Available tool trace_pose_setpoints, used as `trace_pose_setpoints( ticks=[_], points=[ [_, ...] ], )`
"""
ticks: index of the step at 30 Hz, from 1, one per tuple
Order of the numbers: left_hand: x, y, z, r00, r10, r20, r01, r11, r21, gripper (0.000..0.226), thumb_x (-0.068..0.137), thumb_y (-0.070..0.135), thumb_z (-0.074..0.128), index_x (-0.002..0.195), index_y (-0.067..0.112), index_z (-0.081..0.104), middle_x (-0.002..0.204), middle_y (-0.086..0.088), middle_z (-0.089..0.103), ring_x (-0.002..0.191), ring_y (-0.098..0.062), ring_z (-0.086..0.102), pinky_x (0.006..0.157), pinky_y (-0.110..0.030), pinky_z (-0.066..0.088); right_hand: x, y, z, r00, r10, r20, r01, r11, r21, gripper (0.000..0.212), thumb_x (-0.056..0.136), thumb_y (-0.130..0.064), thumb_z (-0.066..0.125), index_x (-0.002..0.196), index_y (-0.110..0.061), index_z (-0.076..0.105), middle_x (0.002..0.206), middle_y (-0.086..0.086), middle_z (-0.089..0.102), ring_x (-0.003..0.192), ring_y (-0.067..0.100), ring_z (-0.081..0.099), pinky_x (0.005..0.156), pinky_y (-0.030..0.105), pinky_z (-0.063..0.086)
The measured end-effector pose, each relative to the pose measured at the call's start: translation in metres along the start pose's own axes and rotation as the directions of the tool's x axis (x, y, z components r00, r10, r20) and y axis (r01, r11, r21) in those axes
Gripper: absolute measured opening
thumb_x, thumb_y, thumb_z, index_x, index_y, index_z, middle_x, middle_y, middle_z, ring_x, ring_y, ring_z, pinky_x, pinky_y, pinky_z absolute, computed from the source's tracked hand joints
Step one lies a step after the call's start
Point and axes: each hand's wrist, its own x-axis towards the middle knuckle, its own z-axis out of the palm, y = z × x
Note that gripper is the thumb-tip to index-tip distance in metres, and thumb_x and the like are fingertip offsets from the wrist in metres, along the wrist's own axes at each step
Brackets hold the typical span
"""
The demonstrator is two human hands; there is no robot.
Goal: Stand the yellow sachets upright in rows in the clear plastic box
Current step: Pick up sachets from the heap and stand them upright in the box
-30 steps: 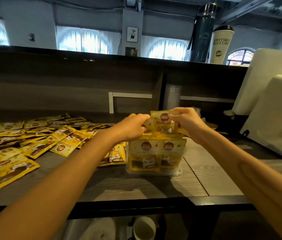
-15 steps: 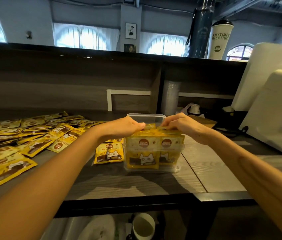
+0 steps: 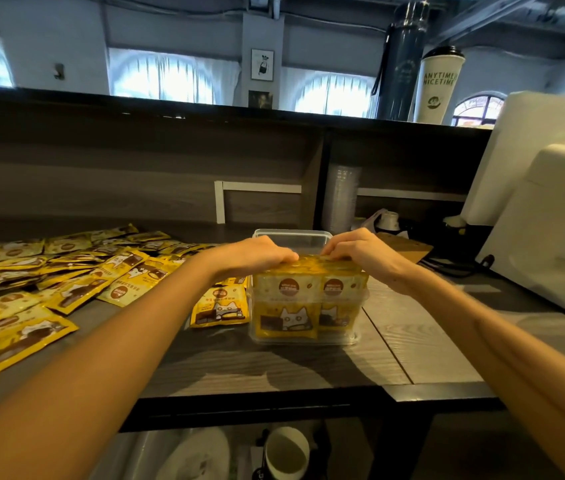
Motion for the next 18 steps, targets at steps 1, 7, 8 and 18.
trace_pose_setpoints(
  ticks=[1,7,8,18],
  points=[
    [-0.001,0.0,0.0,0.999,0.011,-0.03,-0.011,1.0,0.0,0.041,0.096,0.039,0.04,0.096,0.009,0.069,0.094,0.001,0.065,0.105,-0.019,0.058,0.091,-0.033,0.04,-0.001,-0.001,0.001,1.0,-0.002,-0.006,0.002,1.0,-0.003,0.033,0.093,-0.007,0.043,0.07,-0.019,0.063,0.08,-0.001,0.061,0.08,0.01,0.059,0.074,0.02,0.048],
    [-0.008,-0.001,0.0,0.969,0.051,-0.24,-0.061,0.998,-0.034,0.035,0.098,0.033,0.038,0.104,0.01,0.065,0.099,-0.001,0.059,0.097,-0.015,0.054,0.076,-0.028,0.042,-0.002,-0.006,0.004,0.996,-0.005,-0.085,0.002,0.999,-0.033,0.026,0.092,-0.013,0.047,0.076,-0.013,0.067,0.079,0.0,0.062,0.084,0.015,0.06,0.074,0.022,0.049],
    [-0.008,-0.002,-0.001,0.959,0.067,-0.274,-0.076,0.997,-0.022,0.034,0.097,0.032,0.04,0.102,0.01,0.066,0.099,-0.001,0.061,0.096,-0.015,0.056,0.075,-0.029,0.044,-0.002,-0.007,0.005,0.995,0.001,-0.102,-0.005,0.999,-0.048,0.024,0.092,-0.014,0.047,0.079,-0.011,0.067,0.081,0.001,0.062,0.086,0.017,0.06,0.075,0.024,0.05],
    [-0.047,-0.03,-0.025,0.731,-0.028,-0.681,0.078,0.996,0.043,0.031,0.095,0.01,0.038,0.107,0.01,0.066,0.113,-0.013,0.064,0.104,-0.026,0.059,0.089,-0.038,0.048,-0.02,-0.062,0.057,0.871,-0.374,-0.317,0.279,0.91,-0.306,0.025,0.094,-0.012,0.045,0.111,-0.01,0.063,0.116,0.005,0.062,0.108,0.016,0.054,0.088,0.027,0.045]
  ],
)
